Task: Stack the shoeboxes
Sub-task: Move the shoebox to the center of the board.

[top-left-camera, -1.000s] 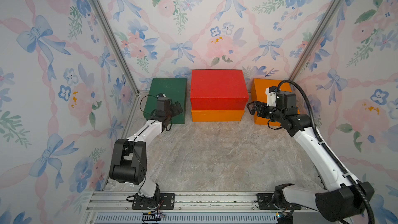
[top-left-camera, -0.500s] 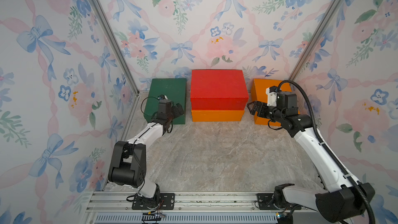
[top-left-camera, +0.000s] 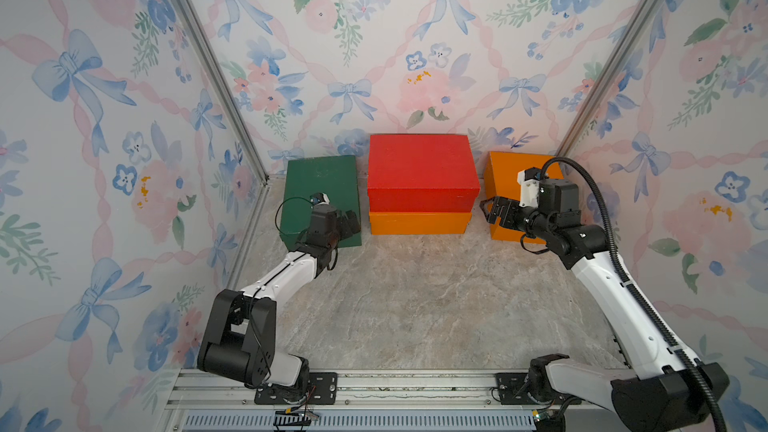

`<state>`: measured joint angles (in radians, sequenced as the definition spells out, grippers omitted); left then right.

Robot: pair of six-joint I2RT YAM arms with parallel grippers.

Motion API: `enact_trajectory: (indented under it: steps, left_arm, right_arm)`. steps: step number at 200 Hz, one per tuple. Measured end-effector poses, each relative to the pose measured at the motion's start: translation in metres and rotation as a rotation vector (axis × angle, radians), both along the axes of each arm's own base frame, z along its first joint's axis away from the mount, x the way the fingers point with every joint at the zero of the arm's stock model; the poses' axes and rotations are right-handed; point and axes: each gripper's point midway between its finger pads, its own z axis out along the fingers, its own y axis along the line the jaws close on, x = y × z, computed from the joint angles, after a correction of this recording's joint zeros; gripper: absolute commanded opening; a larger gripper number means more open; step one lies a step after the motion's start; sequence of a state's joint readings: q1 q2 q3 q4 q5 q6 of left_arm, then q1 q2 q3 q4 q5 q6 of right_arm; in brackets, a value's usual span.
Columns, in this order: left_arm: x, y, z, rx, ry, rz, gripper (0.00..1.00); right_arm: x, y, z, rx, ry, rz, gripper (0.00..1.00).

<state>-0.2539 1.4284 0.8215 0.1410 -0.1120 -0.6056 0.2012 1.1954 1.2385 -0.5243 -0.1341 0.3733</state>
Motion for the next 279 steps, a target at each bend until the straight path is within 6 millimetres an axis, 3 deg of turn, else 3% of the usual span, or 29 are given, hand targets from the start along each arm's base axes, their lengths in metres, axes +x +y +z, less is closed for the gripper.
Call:
enact_trajectory:
  steps: [56,106,170,279]
  left_arm:
    - [-0.032,-0.017,-0.001,-0.007,-0.012,-0.031,0.98]
    - [-0.058,-0.036,-0.001,-0.024,-0.046,-0.063,0.98]
    - [-0.092,-0.078,0.001,-0.072,-0.057,-0.145,0.98]
    - [-0.112,-0.152,0.001,-0.073,-0.019,-0.274,0.98]
  right_arm:
    - [-0.008,-0.003,0.012,0.009,-0.036,-0.003,0.97]
    - [-0.013,-0.003,0.008,0.012,-0.028,0.004,0.97]
    - [-0.021,-0.003,0.015,0.018,-0.043,0.008,0.97]
    - [-0.024,0.001,0.014,0.025,-0.04,0.018,0.97]
